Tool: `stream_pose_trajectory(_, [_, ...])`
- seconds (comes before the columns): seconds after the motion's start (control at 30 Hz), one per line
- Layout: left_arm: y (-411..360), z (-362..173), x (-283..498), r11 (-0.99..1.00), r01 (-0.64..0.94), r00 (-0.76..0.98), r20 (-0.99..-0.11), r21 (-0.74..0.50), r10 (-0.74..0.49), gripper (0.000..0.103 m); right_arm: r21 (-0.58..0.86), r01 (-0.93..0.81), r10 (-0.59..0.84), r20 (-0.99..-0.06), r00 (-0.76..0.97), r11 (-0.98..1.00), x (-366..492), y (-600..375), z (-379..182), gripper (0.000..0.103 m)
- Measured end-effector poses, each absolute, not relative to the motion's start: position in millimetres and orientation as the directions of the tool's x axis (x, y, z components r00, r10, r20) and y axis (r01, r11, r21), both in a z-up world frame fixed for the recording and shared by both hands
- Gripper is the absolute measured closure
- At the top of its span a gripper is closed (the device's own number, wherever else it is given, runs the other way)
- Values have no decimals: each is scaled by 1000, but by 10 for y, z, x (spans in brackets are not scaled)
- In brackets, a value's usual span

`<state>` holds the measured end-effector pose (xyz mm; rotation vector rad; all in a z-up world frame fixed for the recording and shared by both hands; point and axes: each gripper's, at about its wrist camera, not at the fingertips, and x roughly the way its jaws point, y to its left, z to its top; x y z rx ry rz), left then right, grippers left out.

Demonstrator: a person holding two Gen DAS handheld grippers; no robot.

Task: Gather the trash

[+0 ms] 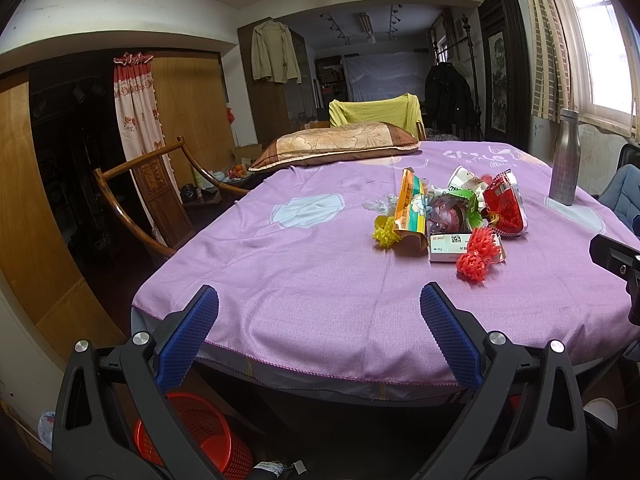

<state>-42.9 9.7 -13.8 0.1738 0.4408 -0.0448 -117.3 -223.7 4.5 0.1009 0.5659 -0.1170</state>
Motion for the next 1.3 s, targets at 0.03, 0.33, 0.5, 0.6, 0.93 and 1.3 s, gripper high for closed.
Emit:
stream_pose_trajectory(0.03, [97, -141, -430, 984, 81, 903, -429, 157, -6, 6, 66, 137, -80, -540, 838, 988, -1171, -2232, 41, 5])
stream_pose_trajectory(0.33, [101, -201, -437, 984, 82, 900, -436, 161, -4, 6, 73, 132, -71, -548, 834, 989, -1151, -2221, 20, 5])
stream_pose_trajectory(0.5, [96, -275, -370, 983, 84, 889, -457, 164, 0, 6, 83, 127, -58, -570, 820, 988, -1073, -2293, -60, 5])
stream_pose_trajectory(0.6, [92, -330, -275, 982, 86, 876, -482, 168, 6, 6, 87, 127, -51, -593, 804, 988, -965, -2328, -142, 5])
stream_pose_trajectory(0.93, [-6, -584, 233, 980, 118, 810, -587, 162, 0, 6, 98, 175, -64, -672, 737, 980, -383, -2648, -485, 5])
stream_pose_trajectory(1.3, [-672, -695, 853, 941, 316, 716, -682, 124, -151, 6, 101, 328, -173, -685, 708, 939, 46, -3329, -698, 5])
